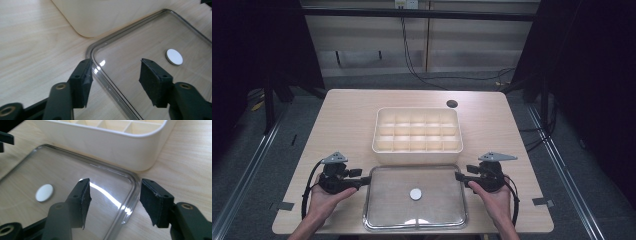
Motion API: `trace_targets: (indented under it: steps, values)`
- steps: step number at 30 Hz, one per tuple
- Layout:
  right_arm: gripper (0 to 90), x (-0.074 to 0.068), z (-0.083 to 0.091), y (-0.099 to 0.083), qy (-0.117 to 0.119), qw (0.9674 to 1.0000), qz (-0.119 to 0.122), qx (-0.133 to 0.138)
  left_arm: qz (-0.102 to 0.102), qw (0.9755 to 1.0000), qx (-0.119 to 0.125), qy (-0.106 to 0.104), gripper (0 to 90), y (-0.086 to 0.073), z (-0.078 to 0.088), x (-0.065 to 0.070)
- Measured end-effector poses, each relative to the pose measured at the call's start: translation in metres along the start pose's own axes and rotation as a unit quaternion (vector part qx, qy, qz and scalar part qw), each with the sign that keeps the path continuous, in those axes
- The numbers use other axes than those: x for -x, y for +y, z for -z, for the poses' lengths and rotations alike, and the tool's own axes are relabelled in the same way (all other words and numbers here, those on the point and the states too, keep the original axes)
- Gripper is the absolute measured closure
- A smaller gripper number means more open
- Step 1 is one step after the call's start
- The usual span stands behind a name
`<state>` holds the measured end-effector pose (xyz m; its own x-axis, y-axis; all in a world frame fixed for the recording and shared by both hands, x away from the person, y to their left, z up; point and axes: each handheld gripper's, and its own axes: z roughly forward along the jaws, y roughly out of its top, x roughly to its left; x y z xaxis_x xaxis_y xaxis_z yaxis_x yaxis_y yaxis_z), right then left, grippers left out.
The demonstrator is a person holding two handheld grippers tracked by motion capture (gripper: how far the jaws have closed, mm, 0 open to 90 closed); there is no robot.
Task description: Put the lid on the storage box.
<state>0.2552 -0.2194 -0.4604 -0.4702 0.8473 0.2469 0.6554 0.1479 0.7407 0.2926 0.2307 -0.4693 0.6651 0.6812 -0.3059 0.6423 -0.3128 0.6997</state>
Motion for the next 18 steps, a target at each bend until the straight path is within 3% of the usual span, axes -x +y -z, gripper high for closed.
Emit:
trace_targets:
  steps: [3, 6, 8, 9, 13, 18]
  values:
    - [45.9, 0.004, -0.009, -0.011, -0.005, 0.9999, -0.002, -0.015, -0.004, 0.9998, -0.010, 0.015, 48.1, -0.004, -0.004, -0.001]
    - [46.6, 0.005, -0.010, -0.014, -0.006, 0.9998, -0.001, -0.017, -0.007, 0.9999, -0.009, 0.011, 49.2, -0.004, -0.005, -0.001]
    - [47.9, 0.006, -0.009, -0.015, -0.008, 0.9999, -0.003, -0.015, -0.012, 0.9997, -0.010, 0.019, 49.3, -0.005, -0.007, -0.001]
    - [48.5, 0.008, -0.009, -0.016, -0.023, 0.9995, 0.000, -0.020, -0.010, 0.9997, -0.009, 0.019, 50.3, -0.007, -0.008, -0.001]
    - [50.8, 0.007, -0.013, -0.017, -0.022, 0.9994, 0.002, -0.027, -0.011, 0.9994, -0.031, 0.013, 52.9, -0.014, -0.015, -0.002]
    - [50.4, 0.006, -0.020, -0.019, -0.023, 0.9990, 0.002, -0.038, -0.004, 0.9994, -0.033, 0.009, 55.3, -0.012, -0.018, -0.003]
